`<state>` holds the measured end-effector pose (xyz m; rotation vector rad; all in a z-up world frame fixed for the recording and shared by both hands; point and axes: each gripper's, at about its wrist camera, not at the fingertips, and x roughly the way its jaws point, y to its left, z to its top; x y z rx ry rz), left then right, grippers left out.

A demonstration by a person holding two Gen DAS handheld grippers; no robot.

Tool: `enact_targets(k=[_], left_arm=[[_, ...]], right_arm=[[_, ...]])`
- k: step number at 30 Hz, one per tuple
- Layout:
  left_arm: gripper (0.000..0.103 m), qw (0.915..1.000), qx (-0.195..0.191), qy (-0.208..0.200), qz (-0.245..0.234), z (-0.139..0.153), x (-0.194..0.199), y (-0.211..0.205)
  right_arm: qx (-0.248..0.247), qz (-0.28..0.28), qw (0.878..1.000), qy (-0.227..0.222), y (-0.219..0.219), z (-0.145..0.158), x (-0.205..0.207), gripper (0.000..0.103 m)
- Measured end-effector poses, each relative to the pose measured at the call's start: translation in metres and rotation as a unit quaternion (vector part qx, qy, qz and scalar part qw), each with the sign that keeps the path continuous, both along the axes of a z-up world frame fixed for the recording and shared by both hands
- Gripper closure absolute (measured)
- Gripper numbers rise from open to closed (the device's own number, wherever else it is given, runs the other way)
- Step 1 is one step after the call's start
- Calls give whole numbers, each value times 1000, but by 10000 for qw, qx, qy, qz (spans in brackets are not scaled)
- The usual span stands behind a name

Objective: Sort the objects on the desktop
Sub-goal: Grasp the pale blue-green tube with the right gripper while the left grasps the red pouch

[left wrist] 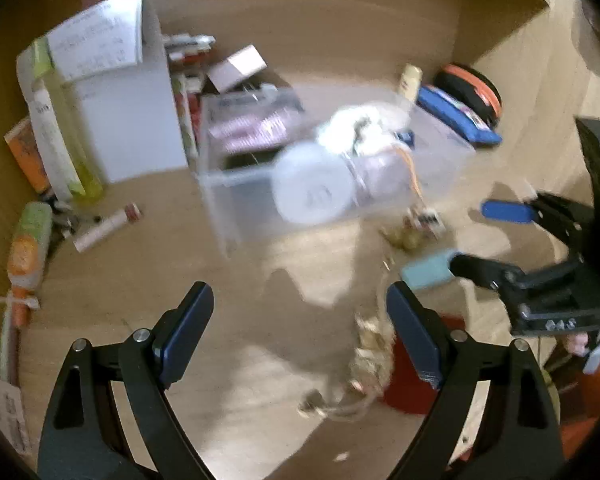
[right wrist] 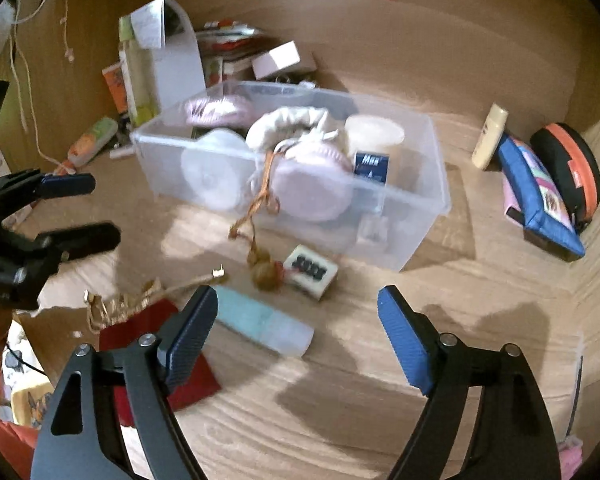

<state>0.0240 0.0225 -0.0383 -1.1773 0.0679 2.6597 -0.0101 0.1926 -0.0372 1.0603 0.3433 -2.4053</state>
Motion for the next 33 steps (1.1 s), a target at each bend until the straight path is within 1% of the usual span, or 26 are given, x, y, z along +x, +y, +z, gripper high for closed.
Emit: enact_targets(k=[4, 9, 11, 15, 16, 17, 19, 20, 21, 22, 23, 24, 25, 27, 28, 29, 31, 32, 33], left_arm=[[14, 9999, 2, -125, -109, -10, 11, 10], [14, 9990, 142, -364, -222, -21, 18, 26], [14, 9989, 81, -402, -234, -26, 20, 33], [15, 9985, -205, -411, -299, -33, 23, 47], [19, 9983, -255, -424, -298, -36, 23, 49], [21, 9984, -279, -403, -282, -37, 23, 51], [33, 9986, -241, -363, -313, -36, 24, 52], [37, 9985, -238, -344, -347, -35, 24, 53], [44, 9985, -224, -313, -396, -34, 25, 54], [48, 9985, -225, -296, -413, -34, 24, 56], [50, 9984, -229, -264, -444, -33, 25, 57], [57, 9984, -216, -245, -468, -33, 26, 56], [65, 9983, -199, -225, -495, -33, 26, 55], [72, 9985, -148, -221, -471, -32, 25, 52], [78, 9988, -126, -205, -426, -32, 25, 49], [79, 9990, -128, -197, -393, -32, 25, 48], [82, 9992, -79, -224, -330, -32, 24, 41], [82, 9992, -33, -250, -300, -31, 24, 37], [83, 9993, 14, -271, -256, -31, 23, 33]], right_arm=[[79, 81, 9999, -122, 0, -10, 0, 23], [86, 273, 9992, -274, 1, -18, 0, 23], [60, 366, 9988, -317, 1, -20, 0, 24], [118, 577, 9974, -405, -4, -24, -4, 25], [139, 620, 9971, -416, -5, -25, -4, 25], [180, 676, 9966, -427, -7, -26, -5, 25], [244, 773, 9957, -451, -10, -27, -7, 26], [303, 808, 9953, -448, -12, -28, -8, 29], [330, 840, 9949, -457, -14, -29, -9, 30], [345, 897, 9942, -491, -16, -30, -10, 34], [317, 937, 9938, -511, -16, -30, -10, 37], [297, 978, 9933, -542, -18, -30, -12, 38], [274, 1020, 9928, -569, -19, -30, -13, 44], [267, 1078, 9922, -560, -21, -29, -13, 52], [256, 1116, 9919, -558, -23, -29, -13, 60], [251, 1159, 9914, -553, -24, -29, -12, 68], [248, 1218, 9906, -565, -26, -28, -10, 78], [250, 1226, 9905, -563, -26, -28, -9, 80], [268, 1239, 9904, -550, -26, -28, -8, 80]])
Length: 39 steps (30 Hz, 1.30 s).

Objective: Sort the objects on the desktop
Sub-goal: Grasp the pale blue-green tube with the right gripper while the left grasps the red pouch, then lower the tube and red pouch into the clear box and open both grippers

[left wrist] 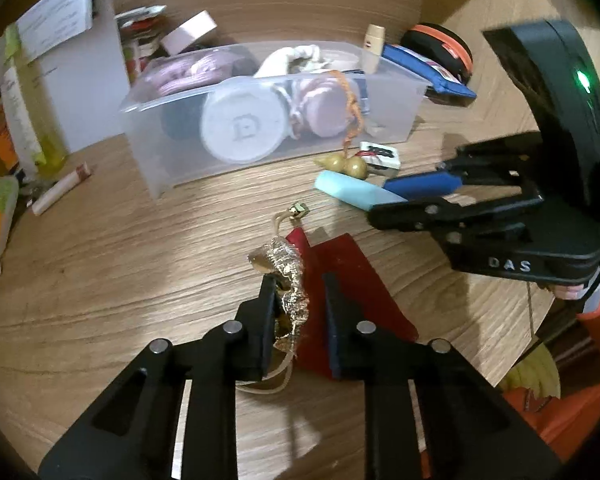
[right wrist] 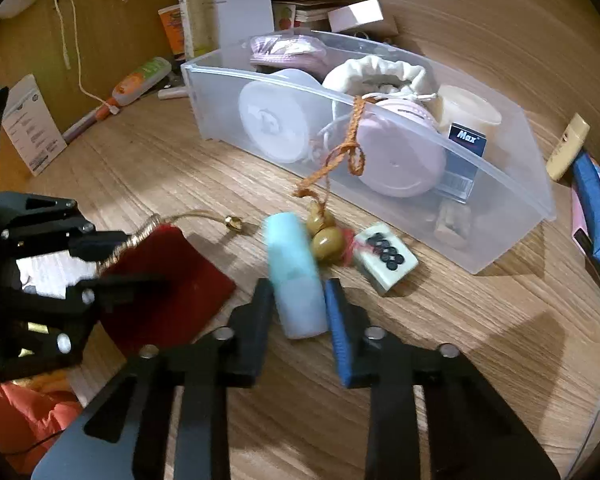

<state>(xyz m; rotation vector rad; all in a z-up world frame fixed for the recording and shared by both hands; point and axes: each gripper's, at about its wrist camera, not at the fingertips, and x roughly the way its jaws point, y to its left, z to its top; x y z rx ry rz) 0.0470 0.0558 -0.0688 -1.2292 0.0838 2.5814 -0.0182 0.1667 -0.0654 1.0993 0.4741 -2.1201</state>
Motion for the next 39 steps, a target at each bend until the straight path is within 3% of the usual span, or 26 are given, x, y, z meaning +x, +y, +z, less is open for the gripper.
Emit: enact_targets(k=[6, 10, 17, 22, 30, 33, 39], left_arm=[[85, 9993, 123, 157, 331, 16, -2, -21], [85, 9981, 91, 354, 500, 30, -6, -27], [85, 9935, 245, 873, 693, 66, -16, -38], [85, 9905, 439, 1115, 673, 86, -23, -39], [85, 9816, 157, 1668, 921, 113, -43, -36], [85, 9799, 131, 1685, 1061, 117, -59, -42], [85, 9823, 306, 1412, 1195, 108, -87, -59]], right_arm=[[-211, -16, 9997, -112, 4, 3, 5, 80], [-602, -65, 9979, -211, 12, 14, 4, 81], [-1165, -303, 9927, -60, 31, 41, 2, 89], [-1352, -435, 9899, 44, 42, 55, -2, 89], [-1562, -650, 9849, 365, 52, 78, -12, 89], [-1516, -799, 9829, 675, 55, 91, -17, 89], [-1663, -1064, 9765, 868, 63, 105, -35, 89]])
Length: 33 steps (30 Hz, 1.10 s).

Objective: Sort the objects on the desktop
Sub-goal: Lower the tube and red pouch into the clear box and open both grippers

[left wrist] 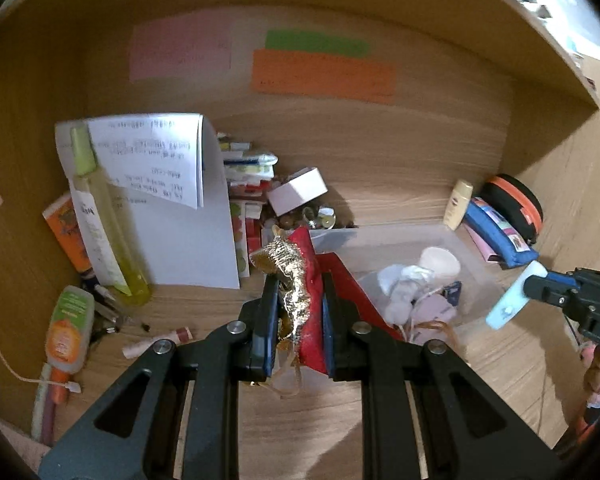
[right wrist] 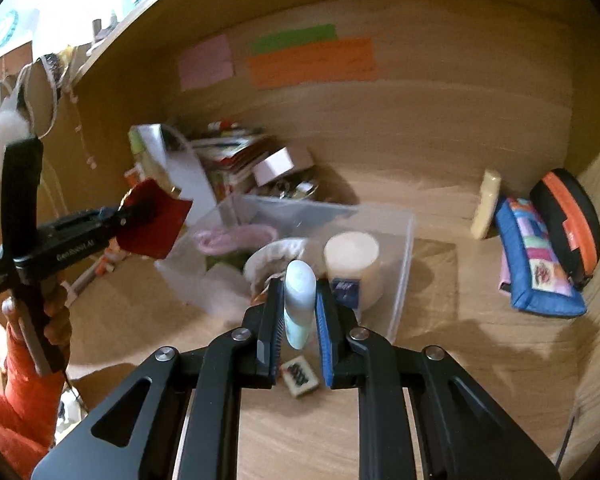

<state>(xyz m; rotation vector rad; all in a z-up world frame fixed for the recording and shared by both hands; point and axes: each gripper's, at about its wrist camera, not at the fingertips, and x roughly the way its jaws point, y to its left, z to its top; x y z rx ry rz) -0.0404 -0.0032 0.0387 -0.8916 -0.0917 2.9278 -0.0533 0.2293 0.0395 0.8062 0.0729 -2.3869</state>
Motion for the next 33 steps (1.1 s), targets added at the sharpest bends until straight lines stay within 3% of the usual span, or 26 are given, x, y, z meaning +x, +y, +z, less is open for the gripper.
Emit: enact_targets(k=[7, 15, 21, 27, 33], left_arm=[[85, 9990, 253, -329, -159, -22, -26, -4], [85, 9979, 151, -566, -290, -38, -43, 7], [83, 9976, 62, -616, -322, -39, -47, 9], [71, 9977, 21, -611, -279, -42, -48, 9], [65, 9975, -177, -591, -348, -41, -45, 14]], right_arm=[[22, -128, 9999, -61, -1, -4, -25, 89], [200, -242, 9994, -113, -5, -11, -36, 90], [267, -212, 9982, -487, -9, -32, -53, 90], [431, -163, 9971, -601, -17, -46, -55, 90], [569, -214, 9964, -596, -19, -49, -53, 90]])
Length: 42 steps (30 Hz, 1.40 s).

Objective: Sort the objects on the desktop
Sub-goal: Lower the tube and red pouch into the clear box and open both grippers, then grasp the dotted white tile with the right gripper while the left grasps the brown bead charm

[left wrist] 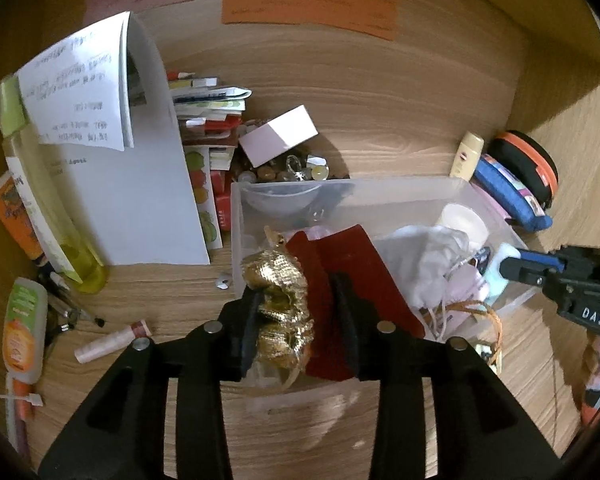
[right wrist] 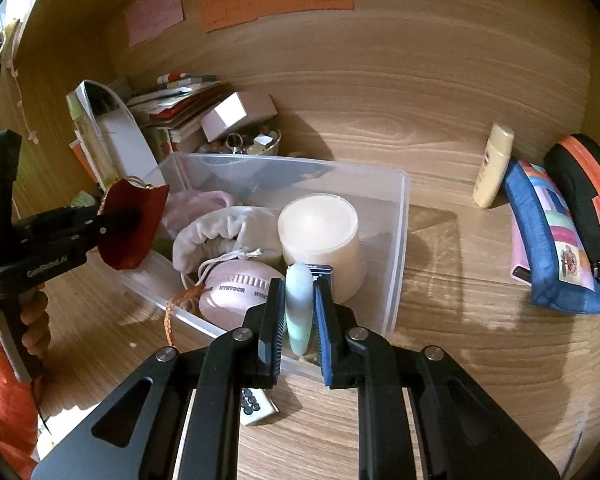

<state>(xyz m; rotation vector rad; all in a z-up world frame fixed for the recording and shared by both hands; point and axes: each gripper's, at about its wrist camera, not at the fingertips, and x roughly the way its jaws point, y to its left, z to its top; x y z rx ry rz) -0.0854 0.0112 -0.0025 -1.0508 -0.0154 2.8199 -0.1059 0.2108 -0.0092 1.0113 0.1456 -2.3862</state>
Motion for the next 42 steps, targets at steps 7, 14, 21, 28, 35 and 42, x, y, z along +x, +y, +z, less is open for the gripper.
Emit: enact_targets(k=[7, 14, 21, 28, 35, 42], left_arm=[[57, 10000, -26, 52, -35, 4, 8, 2], [37, 9998, -75, 190, 63, 9, 17, 1], [27, 9996, -74, 237, 130, 13, 27, -2], [10, 9995, -139, 286, 4, 17, 50, 4], [9, 9994, -250, 76, -241, 6, 67, 15], [9, 9988, -236, -303, -319, -14, 71, 25]], right_arm=[[45, -115, 9999, 40, 3, 4, 2, 64], [11, -179, 9998, 112, 7, 9, 8, 54], [174, -279, 9988, 352, 9, 15, 21, 34], [270, -302, 9979, 496, 20, 16, 37, 32], [436, -54, 9990, 107, 19, -12, 42, 32], [681, 394, 9965, -286, 3, -43, 43, 41]])
